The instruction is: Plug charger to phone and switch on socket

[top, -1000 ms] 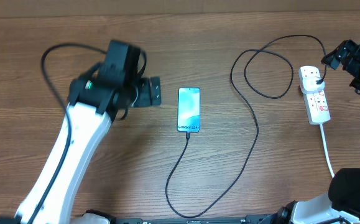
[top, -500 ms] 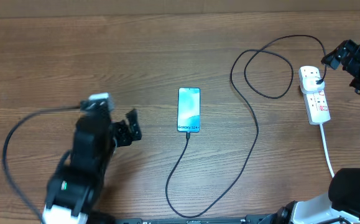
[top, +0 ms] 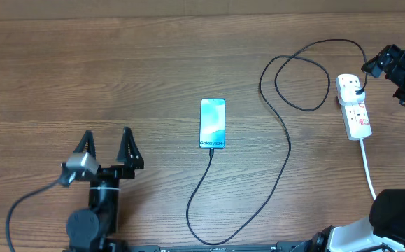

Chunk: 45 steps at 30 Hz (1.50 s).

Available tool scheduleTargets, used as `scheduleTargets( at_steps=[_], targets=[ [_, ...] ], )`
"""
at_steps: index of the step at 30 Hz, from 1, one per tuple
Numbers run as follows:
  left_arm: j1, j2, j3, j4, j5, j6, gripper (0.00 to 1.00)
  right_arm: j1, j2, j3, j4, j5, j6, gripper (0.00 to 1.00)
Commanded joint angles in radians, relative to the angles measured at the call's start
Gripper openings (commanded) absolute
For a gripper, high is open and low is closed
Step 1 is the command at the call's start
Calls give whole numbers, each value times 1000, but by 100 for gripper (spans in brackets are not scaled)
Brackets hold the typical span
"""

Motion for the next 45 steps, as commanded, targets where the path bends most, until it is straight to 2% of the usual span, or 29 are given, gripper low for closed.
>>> scheduleTargets(
  at_steps=[1, 9, 11, 20, 26, 39, 45],
  targets=[
    [27, -82, -119, 93, 9, 8, 100, 1, -2, 12, 2, 7, 0, 100],
    [46, -179, -119, -70, 9, 31, 100, 1, -2, 12, 2, 6, 0, 100],
    [46, -203, -119, -154, 8, 31, 100, 1, -2, 12, 2, 7, 0, 100],
    [46, -203, -119, -351, 1, 91, 100, 1, -2, 12, 2, 7, 0, 100],
    [46, -203, -119, -354, 43, 239, 100, 1, -2, 12, 2, 7, 0, 100],
    [46, -203, -118, -359, 65, 290, 100, 1, -2, 12, 2, 7, 0, 100],
    [46, -203, -117, -364, 114, 374, 100, 1, -2, 12, 2, 7, 0, 100]
  ],
)
